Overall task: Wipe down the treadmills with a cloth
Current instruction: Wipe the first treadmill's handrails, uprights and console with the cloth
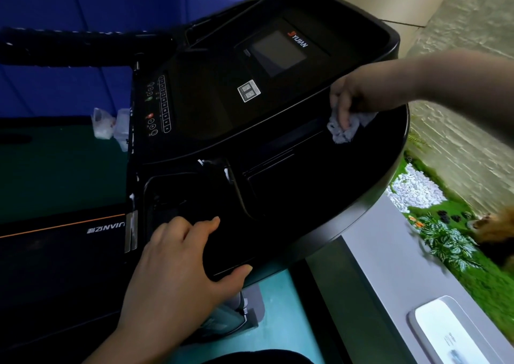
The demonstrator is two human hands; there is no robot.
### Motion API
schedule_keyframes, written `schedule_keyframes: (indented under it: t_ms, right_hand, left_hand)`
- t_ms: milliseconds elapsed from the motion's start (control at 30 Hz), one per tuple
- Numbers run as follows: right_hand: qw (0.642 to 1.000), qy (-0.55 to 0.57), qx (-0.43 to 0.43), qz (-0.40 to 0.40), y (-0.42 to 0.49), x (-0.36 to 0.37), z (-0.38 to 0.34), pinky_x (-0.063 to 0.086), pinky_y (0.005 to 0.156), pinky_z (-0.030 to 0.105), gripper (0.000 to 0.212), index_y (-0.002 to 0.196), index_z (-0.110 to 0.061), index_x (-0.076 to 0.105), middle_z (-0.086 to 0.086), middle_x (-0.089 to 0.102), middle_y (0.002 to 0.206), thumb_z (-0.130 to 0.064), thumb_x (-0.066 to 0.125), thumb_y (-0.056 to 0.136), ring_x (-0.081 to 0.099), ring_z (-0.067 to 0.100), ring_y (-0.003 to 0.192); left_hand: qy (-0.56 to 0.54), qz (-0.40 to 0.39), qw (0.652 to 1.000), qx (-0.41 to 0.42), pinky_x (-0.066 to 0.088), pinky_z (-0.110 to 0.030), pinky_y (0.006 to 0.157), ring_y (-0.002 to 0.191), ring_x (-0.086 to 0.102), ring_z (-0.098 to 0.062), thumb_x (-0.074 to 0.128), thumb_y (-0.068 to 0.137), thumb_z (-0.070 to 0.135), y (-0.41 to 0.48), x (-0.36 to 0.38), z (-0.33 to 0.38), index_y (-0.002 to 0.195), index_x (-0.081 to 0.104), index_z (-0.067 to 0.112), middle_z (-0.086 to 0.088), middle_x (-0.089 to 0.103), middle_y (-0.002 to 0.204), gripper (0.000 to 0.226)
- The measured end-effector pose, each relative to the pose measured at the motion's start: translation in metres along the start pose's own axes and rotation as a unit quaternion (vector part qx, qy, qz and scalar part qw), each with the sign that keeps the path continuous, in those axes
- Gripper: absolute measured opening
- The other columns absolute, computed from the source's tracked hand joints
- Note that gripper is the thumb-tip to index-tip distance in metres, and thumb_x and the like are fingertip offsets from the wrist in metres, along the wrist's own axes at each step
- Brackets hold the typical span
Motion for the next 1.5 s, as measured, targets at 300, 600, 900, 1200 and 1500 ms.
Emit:
schedule_keyframes:
  t_ms: [300,600,900,1200,1500]
  right_hand:
    - [0.999,-0.022,-0.002,-0.031,-0.011,0.018,-0.022,0.048,0.080,0.021,0.056,0.062,-0.046,0.062,-0.004,0.065,0.097,0.007,0.057,0.079,0.060,0.013,0.080]
    - [0.999,-0.016,-0.035,0.016,-0.011,0.028,-0.041,0.034,0.078,0.013,0.047,0.105,-0.036,0.072,0.000,0.045,0.108,0.003,0.061,0.082,0.051,0.013,0.093]
    - [0.998,0.008,0.004,-0.064,-0.013,0.036,-0.043,0.045,0.078,0.016,0.046,0.073,-0.040,0.071,-0.003,0.059,0.105,0.004,0.061,0.079,0.059,0.015,0.089]
    - [0.997,-0.008,-0.027,0.072,0.009,0.030,-0.085,0.048,0.088,0.035,0.032,0.108,-0.027,0.074,0.004,0.067,0.101,-0.013,0.068,0.080,0.063,0.021,0.090]
    - [0.991,-0.103,-0.076,0.022,0.066,0.059,-0.143,0.043,0.082,0.022,0.028,0.109,-0.018,0.072,0.007,0.057,0.114,-0.015,0.059,0.085,0.059,0.022,0.098]
  left_hand:
    - [-0.004,0.017,1.000,0.009,0.045,-0.026,0.075,0.092,0.042,-0.007,0.046,0.061,0.082,0.000,0.001,0.001,0.125,0.056,0.030,0.016,0.041,0.087,0.084]
    - [-0.010,0.008,1.000,0.000,0.043,-0.025,0.076,0.097,0.043,-0.008,0.050,0.060,0.082,0.000,0.001,0.000,0.128,0.055,0.032,0.016,0.042,0.091,0.085]
    - [0.002,0.009,1.000,0.003,0.041,-0.024,0.075,0.097,0.044,-0.008,0.045,0.061,0.083,-0.001,0.000,0.002,0.128,0.055,0.030,0.016,0.042,0.090,0.086]
    - [0.014,0.022,1.000,0.005,0.037,-0.021,0.077,0.102,0.045,-0.008,0.046,0.060,0.086,0.001,0.000,0.001,0.128,0.053,0.036,0.017,0.044,0.094,0.084]
    - [0.008,0.022,1.000,0.011,0.039,-0.023,0.084,0.104,0.045,-0.008,0.045,0.059,0.085,0.001,-0.001,0.002,0.128,0.052,0.035,0.017,0.040,0.094,0.086]
Point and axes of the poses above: each hand's wrist, its own y-axis towards the middle knuckle, its own x-axis out of the palm, z = x × y, the point moved 7 cm from there along y, towards the middle knuckle
